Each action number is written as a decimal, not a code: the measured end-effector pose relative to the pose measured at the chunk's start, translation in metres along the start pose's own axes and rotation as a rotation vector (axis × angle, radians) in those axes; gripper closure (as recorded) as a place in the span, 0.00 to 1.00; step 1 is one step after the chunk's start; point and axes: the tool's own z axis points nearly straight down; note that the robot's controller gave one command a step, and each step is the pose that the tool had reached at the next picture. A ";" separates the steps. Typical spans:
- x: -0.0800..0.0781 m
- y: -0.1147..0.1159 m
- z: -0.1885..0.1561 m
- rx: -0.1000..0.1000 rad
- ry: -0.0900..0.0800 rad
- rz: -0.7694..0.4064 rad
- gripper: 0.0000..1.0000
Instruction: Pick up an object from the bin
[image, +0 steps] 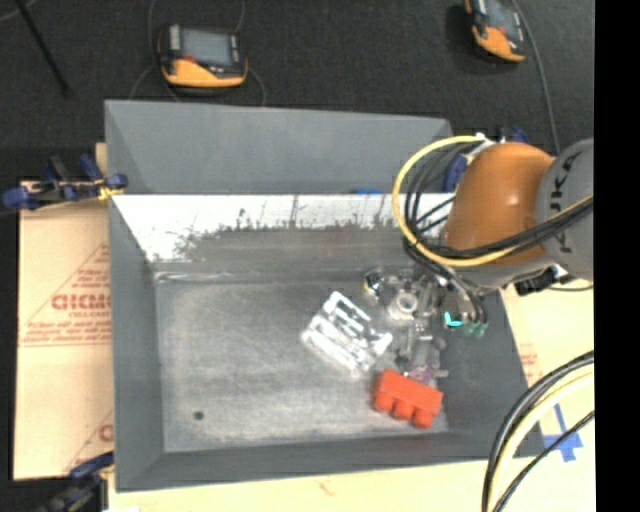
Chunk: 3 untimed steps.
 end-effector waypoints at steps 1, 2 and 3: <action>0.066 -0.009 0.078 0.007 -0.034 -0.296 0.00; 0.067 -0.041 0.083 0.004 -0.018 -0.269 0.00; 0.025 -0.079 0.001 0.006 -0.010 -0.943 0.00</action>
Offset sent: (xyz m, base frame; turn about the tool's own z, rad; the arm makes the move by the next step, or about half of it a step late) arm -0.0750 -0.0073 -0.0870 -0.2981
